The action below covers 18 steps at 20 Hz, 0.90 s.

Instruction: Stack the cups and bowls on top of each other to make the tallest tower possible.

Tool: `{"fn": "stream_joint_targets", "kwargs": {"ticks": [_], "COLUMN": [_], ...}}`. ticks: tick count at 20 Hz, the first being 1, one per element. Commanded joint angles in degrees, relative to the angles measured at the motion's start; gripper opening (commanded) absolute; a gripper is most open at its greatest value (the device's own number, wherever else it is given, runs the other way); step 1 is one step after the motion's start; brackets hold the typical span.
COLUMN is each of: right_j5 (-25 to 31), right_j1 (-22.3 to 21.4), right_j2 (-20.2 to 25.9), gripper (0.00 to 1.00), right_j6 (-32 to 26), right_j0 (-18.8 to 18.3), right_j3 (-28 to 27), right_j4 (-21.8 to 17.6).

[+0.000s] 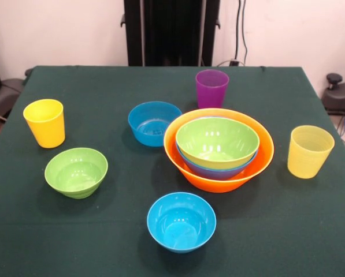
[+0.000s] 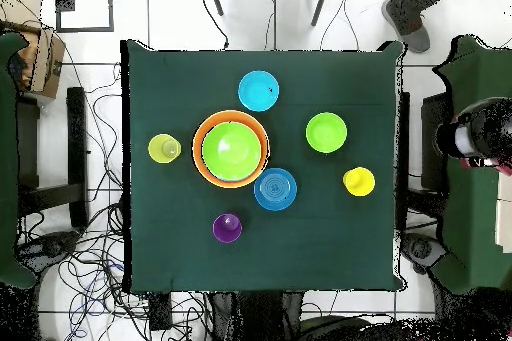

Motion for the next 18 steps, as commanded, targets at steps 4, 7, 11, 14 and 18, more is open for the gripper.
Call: {"fn": "stream_joint_targets", "kwargs": {"ticks": [4, 7, 11, 14, 18], "right_j5": [0.73, -2.71, -4.51, -4.49, -4.44], "right_j1": [-3.74, -4.52, -4.85, -5.78, -8.36], "right_j2": [4.45, 3.56, 3.25, 3.82, 3.29], "gripper": [0.00, 0.00, 0.00, 0.00, 0.00], "right_j6": [-3.77, -1.55, -0.13, 0.03, -0.61], "right_j0": [6.10, 7.54, 8.95, 9.44, 10.88], "right_j3": [9.92, 12.30, 13.48, 14.92, 17.49], "right_j4": [0.78, -0.02, -0.06, 1.33, 1.79]}}
